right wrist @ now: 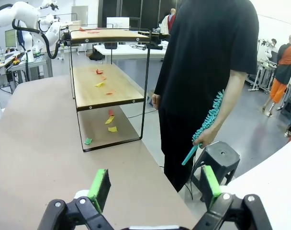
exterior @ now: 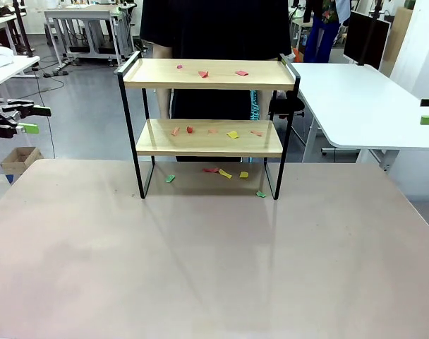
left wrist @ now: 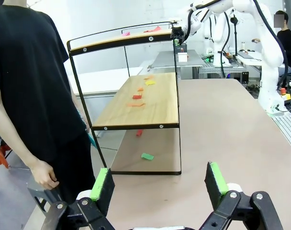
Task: Clean the shelf.
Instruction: Pick up the Duster handed by the human.
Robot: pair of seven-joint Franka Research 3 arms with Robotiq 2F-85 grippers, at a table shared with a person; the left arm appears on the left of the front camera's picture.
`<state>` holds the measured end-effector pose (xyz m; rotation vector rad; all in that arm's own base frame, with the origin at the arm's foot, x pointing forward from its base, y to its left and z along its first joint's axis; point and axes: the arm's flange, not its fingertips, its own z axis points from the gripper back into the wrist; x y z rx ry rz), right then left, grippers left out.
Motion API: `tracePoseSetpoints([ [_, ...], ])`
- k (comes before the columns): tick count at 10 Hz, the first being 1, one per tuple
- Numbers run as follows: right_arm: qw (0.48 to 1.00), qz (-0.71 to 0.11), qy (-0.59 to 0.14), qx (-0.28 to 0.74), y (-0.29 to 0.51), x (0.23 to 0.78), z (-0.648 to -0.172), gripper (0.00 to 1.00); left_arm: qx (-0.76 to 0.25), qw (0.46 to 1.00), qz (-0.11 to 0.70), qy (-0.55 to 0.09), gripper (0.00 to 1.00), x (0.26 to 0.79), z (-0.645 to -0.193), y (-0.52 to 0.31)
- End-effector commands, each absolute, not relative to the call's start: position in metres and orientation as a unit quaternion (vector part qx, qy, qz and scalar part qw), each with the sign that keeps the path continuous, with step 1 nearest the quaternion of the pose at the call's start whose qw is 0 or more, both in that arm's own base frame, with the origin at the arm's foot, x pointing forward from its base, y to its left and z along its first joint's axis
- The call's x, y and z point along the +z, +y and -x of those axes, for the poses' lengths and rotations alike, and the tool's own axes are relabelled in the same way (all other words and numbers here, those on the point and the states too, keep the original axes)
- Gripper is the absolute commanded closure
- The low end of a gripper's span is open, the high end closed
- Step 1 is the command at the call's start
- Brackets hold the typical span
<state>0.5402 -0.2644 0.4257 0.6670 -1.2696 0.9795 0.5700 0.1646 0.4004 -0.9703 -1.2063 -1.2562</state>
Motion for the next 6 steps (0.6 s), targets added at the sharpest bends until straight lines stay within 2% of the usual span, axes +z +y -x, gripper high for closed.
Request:
tracePoseSetpoints([
  [1,0.647,-0.293,-0.558,0.430,-0.2646,0.4253,-0.5403,0.00,-0.530,0.544,0.408,-0.507,0.00,0.4002,-0.5702,0.1642],
  [6,0.647,-0.293,-0.558,0.430,-0.2646,0.4253,-0.5403,0.00,-0.530,0.544,0.408,-0.507,0.00,0.4002,-0.5702,0.1642],
])
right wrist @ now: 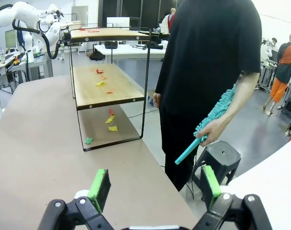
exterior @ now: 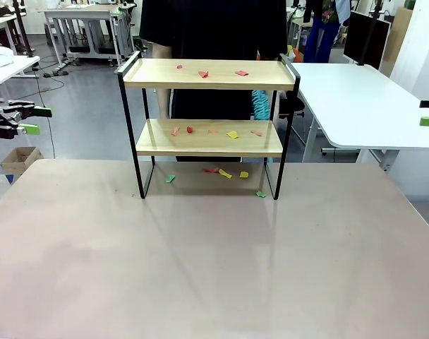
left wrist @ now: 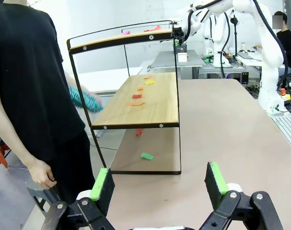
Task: Clean the shelf.
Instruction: Pick up the Duster handed by the human.
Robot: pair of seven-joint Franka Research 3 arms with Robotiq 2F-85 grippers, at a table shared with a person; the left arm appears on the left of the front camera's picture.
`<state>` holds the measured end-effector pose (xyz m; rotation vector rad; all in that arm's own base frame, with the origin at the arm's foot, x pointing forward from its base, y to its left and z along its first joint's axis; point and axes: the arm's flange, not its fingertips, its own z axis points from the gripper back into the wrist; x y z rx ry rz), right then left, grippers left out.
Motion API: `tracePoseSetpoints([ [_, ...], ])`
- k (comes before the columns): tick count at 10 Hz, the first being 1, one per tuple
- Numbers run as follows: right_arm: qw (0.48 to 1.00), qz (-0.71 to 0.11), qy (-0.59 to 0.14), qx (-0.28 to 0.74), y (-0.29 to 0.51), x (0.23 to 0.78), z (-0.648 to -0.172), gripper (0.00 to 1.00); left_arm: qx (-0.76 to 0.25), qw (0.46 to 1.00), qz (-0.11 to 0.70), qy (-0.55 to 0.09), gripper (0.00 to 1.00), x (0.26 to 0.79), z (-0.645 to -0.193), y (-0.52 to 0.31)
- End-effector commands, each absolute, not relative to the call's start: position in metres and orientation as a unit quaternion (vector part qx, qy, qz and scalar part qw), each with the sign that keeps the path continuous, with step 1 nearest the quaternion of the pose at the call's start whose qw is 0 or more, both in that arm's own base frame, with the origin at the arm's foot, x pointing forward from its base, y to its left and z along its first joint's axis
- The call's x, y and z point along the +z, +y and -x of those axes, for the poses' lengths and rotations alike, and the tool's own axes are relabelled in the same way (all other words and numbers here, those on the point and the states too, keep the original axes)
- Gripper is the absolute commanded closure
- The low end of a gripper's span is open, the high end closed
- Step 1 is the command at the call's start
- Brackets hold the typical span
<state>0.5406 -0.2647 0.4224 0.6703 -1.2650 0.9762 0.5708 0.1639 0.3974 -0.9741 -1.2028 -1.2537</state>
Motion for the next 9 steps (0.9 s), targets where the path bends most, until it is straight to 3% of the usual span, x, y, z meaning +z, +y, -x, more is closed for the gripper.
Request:
tracePoseSetpoints([
  [1,0.647,-0.293,-0.558,0.430,-0.2646,0.4253,-0.5403,0.00,-0.530,0.544,0.408,-0.507,0.00,0.4002,-0.5702,0.1642],
  [9,0.647,-0.293,-0.558,0.430,-0.2646,0.4253,-0.5403,0.00,-0.530,0.544,0.408,-0.507,0.00,0.4002,-0.5702,0.1642],
])
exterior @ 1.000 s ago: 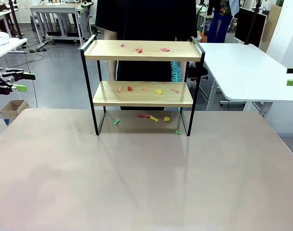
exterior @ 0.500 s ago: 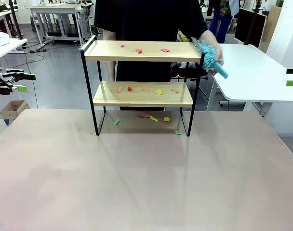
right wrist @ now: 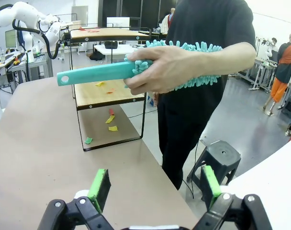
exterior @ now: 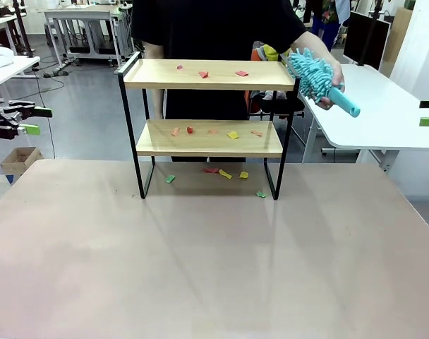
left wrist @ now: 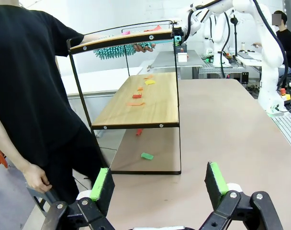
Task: Clean the shelf.
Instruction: Pick up the Duster handed by the human.
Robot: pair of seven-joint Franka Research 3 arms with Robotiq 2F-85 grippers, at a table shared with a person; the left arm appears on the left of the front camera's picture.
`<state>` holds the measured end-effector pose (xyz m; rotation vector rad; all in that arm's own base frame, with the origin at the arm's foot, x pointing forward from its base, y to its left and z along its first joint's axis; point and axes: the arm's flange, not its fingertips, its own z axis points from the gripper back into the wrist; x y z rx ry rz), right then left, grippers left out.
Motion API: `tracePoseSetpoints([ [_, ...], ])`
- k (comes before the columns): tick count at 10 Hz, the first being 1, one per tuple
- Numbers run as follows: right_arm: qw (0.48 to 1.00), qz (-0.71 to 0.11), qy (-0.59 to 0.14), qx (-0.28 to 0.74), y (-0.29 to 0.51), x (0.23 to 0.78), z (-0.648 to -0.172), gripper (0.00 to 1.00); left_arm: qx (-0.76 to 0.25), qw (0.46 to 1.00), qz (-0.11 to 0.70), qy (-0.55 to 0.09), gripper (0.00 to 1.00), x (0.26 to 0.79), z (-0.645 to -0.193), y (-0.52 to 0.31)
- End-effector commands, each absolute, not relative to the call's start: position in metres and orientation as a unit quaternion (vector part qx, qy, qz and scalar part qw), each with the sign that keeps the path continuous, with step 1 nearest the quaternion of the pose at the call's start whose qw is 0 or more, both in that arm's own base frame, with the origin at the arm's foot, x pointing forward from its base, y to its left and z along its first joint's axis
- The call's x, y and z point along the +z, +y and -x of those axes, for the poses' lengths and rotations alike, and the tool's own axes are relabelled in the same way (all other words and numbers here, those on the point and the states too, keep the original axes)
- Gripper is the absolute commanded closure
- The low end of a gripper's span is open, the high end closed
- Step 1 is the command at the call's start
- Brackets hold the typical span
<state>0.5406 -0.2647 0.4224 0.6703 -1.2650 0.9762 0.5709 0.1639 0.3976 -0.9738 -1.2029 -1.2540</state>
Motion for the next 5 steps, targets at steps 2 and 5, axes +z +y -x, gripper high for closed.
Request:
tracePoseSetpoints([
  [2,0.647,-0.293,-0.558,0.430,-0.2646,0.4253,-0.5403,0.00,-0.530,0.544,0.408,-0.507,0.00,0.4002,-0.5702,0.1642],
  [5,0.647,-0.293,-0.558,0.430,-0.2646,0.4253,-0.5403,0.00,-0.530,0.544,0.408,-0.507,0.00,0.4002,-0.5702,0.1642],
])
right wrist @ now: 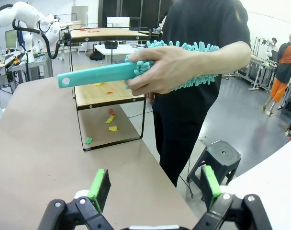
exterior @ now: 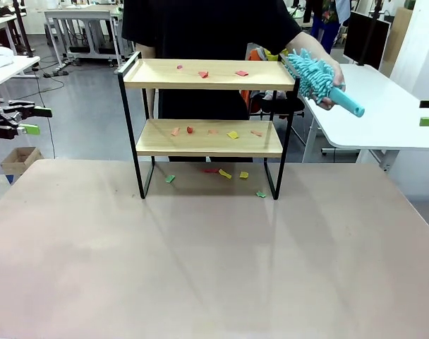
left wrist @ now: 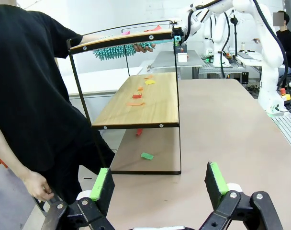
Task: Clean the shelf.
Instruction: Pick up the Duster handed by the human.
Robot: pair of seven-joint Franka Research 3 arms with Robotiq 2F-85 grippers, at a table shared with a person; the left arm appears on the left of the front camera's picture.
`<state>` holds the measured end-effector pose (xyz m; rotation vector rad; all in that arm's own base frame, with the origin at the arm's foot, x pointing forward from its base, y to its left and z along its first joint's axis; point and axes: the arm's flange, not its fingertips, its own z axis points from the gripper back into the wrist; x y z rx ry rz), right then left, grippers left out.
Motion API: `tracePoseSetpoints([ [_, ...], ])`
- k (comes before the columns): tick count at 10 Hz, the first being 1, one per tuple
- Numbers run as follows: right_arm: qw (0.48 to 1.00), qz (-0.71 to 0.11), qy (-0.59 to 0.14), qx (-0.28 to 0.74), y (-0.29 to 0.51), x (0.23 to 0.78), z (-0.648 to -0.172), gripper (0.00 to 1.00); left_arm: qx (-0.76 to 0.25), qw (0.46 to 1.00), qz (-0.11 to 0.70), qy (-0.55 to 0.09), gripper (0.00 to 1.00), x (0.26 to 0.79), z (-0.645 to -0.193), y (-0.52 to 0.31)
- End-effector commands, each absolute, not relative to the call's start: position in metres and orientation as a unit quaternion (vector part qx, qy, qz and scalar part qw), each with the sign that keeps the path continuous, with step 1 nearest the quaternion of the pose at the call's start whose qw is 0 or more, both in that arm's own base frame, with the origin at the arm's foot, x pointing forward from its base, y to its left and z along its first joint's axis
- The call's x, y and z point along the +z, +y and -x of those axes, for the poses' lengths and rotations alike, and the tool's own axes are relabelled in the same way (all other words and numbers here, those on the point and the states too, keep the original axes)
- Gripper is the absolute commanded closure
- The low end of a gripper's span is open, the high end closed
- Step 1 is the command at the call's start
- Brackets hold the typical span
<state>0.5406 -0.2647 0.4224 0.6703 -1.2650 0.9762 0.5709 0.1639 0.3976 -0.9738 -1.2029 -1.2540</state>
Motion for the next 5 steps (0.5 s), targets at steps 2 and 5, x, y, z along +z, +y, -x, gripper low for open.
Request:
tracePoseSetpoints([
  [2,0.647,-0.293,-0.558,0.430,-0.265,0.425,-0.540,0.00,-0.530,0.544,0.408,-0.507,0.00,0.400,-0.570,0.164],
  [5,0.643,-0.293,-0.568,0.421,-0.254,0.449,-0.537,0.00,-0.530,0.544,0.408,-0.507,0.00,0.400,-0.570,0.164],
])
